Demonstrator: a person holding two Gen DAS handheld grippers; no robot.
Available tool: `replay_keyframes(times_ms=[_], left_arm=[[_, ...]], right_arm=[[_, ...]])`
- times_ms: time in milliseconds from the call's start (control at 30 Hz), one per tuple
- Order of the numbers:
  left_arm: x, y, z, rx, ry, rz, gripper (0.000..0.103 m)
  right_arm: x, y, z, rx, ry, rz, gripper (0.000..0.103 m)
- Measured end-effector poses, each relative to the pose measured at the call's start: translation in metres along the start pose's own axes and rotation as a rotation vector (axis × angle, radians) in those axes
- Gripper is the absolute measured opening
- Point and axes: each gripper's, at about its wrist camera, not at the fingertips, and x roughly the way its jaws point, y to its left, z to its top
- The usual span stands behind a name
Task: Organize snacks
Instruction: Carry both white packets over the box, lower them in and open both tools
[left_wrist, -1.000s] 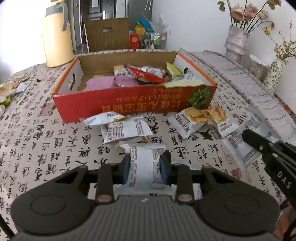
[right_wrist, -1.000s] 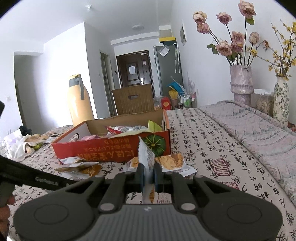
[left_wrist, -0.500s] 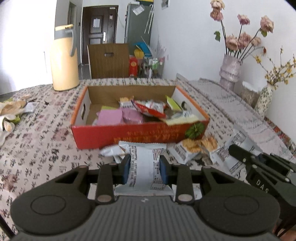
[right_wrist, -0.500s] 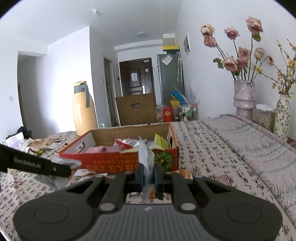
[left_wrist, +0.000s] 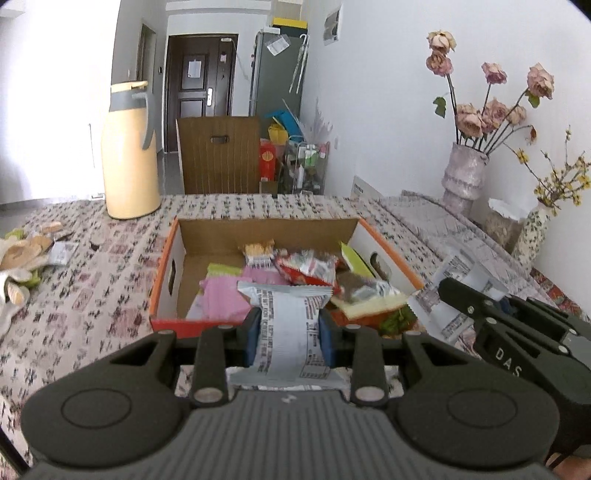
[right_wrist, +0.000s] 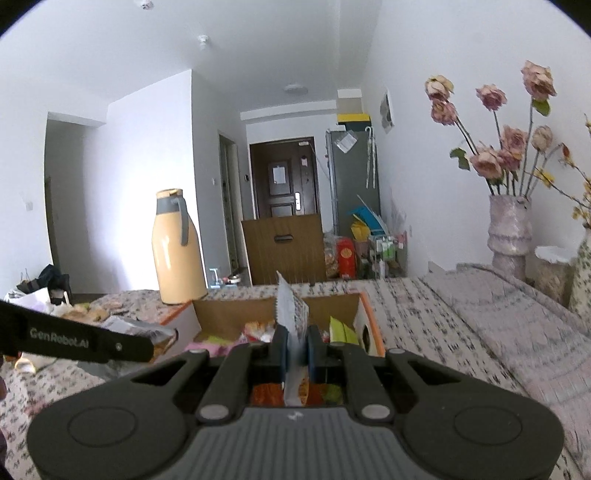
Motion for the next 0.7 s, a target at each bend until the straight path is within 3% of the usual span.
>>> replay_keyframes(times_ms=[400, 700], left_arm=[[0.050, 0.020, 0.039, -0.022, -0.013, 0.054, 0.033], [0.103, 0.041, 0.045, -0.060, 0.029, 0.096, 0.033]], right_arm=[[0.074, 0.005, 0.035, -0.015, 0.000, 0.025, 0.010], [0.134, 0.004, 0.037, -0.014, 0.052, 0.043, 0.010]])
